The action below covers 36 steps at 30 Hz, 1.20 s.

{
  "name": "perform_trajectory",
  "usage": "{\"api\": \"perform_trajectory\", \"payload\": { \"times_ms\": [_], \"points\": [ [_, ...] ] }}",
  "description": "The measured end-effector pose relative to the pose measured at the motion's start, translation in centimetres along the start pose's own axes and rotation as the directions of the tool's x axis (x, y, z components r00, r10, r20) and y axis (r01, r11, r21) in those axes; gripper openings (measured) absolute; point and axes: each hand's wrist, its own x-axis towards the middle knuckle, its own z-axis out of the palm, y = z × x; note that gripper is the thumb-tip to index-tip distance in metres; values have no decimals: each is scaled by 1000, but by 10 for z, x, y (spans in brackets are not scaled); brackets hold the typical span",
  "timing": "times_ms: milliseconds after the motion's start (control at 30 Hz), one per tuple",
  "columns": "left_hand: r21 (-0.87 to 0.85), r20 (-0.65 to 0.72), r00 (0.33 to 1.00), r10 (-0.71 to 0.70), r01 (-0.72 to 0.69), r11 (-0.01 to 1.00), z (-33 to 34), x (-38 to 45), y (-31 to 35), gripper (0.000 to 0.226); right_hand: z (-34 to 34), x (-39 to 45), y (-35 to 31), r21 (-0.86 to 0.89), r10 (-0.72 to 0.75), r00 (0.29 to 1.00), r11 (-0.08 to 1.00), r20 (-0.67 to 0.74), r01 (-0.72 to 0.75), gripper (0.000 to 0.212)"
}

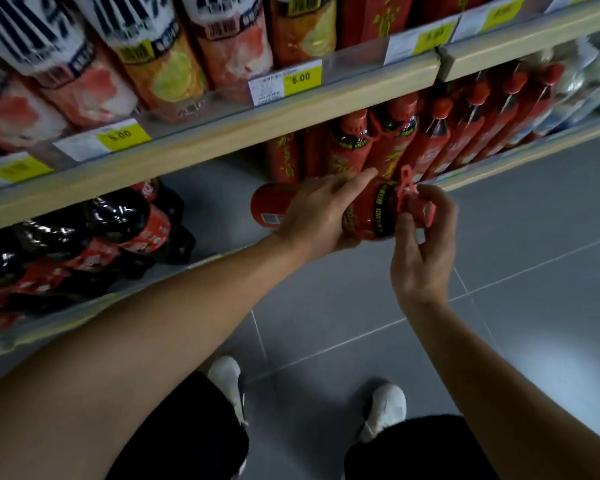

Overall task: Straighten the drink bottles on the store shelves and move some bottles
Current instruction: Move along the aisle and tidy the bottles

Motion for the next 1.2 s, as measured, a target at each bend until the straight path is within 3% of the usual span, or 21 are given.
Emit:
{"api": "perform_trajectory", "payload": {
  "times_ms": [100,167,400,567,733,967,1067,1200],
  "points": [
    [-21,-27,1000,9,-9,1000,34,4,-34,100,21,10,33,-8,-74,997,997,1,74,34],
    [-96,-51,999,-13,8,995,57,9,-56,89,31,17,50,-21,-134,991,991,8,134,34],
    [-233,-360,932,-43,-45,972,90,13,-94,94,64,46,78,-146,-303,949,939,85,313,39],
    [-450,-323,925,-200,36,892,98,15,-116,98,86,65,73,-240,-355,924,893,142,380,38],
    [-440,-328,902,-279,116,891,97,18,-129,102,110,82,70,-283,-363,914,871,180,401,38],
    [-581,-181,911,-371,205,788,89,19,-143,105,129,92,74,-332,-400,891,828,214,452,44],
    [-475,-212,924,-317,186,860,75,15,-145,109,134,98,73,-369,-437,868,786,235,496,46],
    [-240,-343,925,-165,84,967,53,4,-148,98,143,105,71,-427,-481,828,709,288,560,48]
  ]
}}
